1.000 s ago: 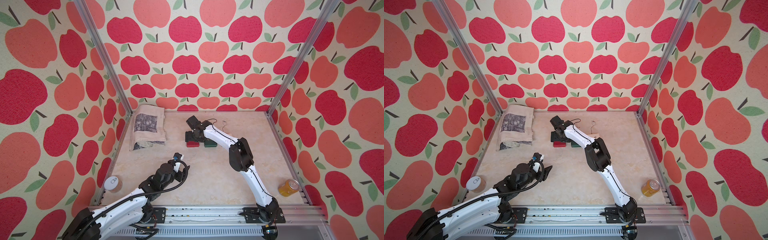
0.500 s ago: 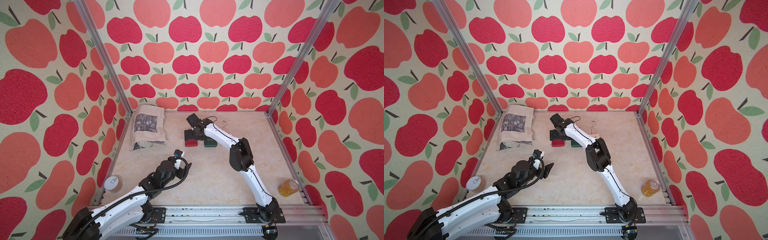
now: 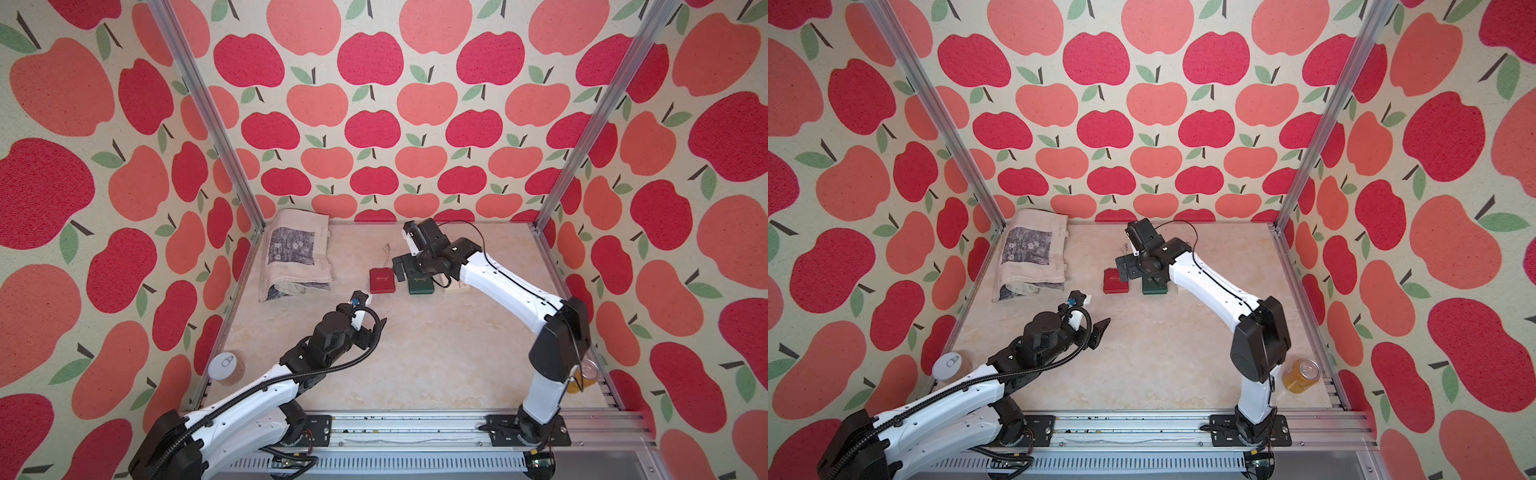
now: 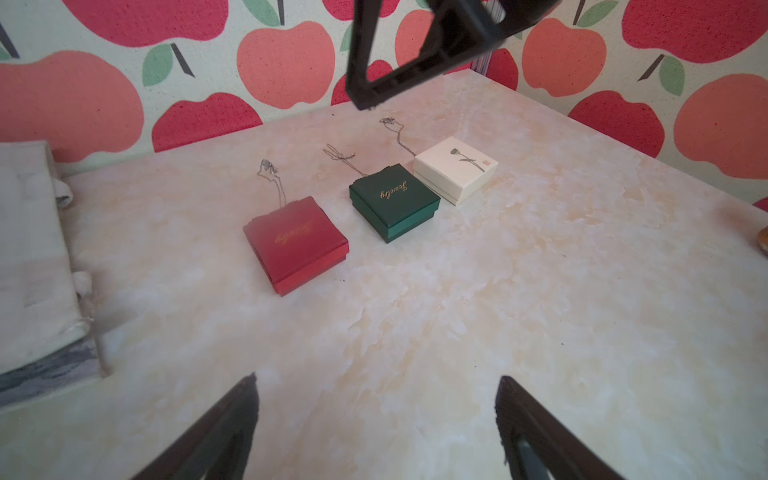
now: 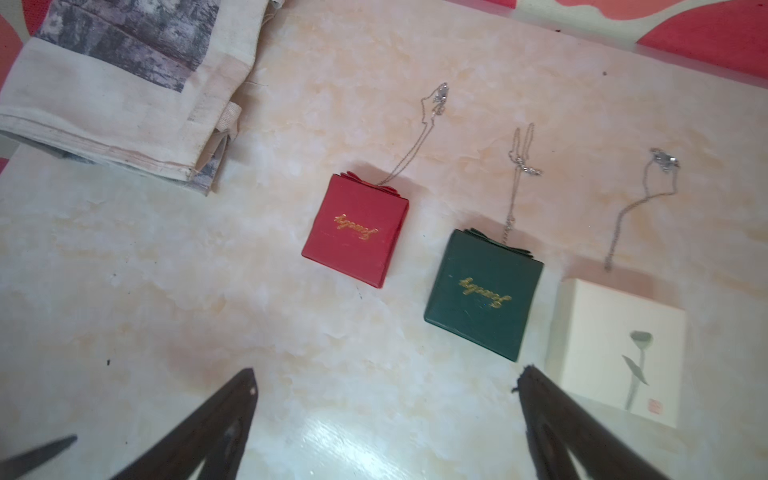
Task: Take the necklace out of the lift-off lid jewelry box
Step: Move the jewelry box to the center of the board, then reset both arms
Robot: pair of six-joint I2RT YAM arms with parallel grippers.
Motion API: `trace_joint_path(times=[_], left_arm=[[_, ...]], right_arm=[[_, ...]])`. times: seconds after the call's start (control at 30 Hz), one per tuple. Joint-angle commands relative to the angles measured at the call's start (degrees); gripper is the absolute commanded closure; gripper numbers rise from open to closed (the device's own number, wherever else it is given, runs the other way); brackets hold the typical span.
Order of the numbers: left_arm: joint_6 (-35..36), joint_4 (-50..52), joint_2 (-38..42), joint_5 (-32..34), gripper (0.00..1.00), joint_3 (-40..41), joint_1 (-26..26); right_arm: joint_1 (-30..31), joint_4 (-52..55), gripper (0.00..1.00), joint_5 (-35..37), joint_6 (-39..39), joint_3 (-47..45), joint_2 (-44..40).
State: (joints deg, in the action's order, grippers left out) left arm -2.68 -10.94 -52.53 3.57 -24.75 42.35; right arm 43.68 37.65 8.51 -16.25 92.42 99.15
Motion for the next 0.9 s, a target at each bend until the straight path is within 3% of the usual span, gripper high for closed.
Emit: trace_joint_path(times=[0.0,0.2,0.3,0.43,0.53,0.73,0.87], left_arm=[[4.61,-2.28,-3.04,-2.91,0.06,-4.74,-2.06],[6.52,0.25,-11.14,-7.44,0.01,-13.60,-6.32],[7.43,4.50,-15.12,-7.89,0.01,-18.87,-7.28],[7.43,10.48,-19.21,-3.75,0.01,-24.36,-7.88],[4.95,9.65,-18.89,-0.38,0.01,-23.21,-9.59],[-1.66,8.78,-13.11,-1.10,0.01,-18.13,-18.64],[-5.65,9.82,-7.35,2.89,0.01,-13.50,-26.10]], right_arm=[[-2.49,-3.34,0.01,2.52,4.69,-9.44,-9.87],[-7.59,-4.52,0.01,3.63,3.35,-24.61,-26.95],[-13.34,-4.36,0.01,0.53,2.17,-30.23,-34.36],[-20.80,-2.84,0.01,-1.96,2.05,-33.74,-40.75],[-25.41,-2.46,0.01,-2.91,1.96,-34.67,-42.90],[-32.52,-7.98,0.01,-5.95,1.25,-38.27,-42.44],[-34.79,-15.73,0.01,-2.12,2.60,-42.35,-42.25]])
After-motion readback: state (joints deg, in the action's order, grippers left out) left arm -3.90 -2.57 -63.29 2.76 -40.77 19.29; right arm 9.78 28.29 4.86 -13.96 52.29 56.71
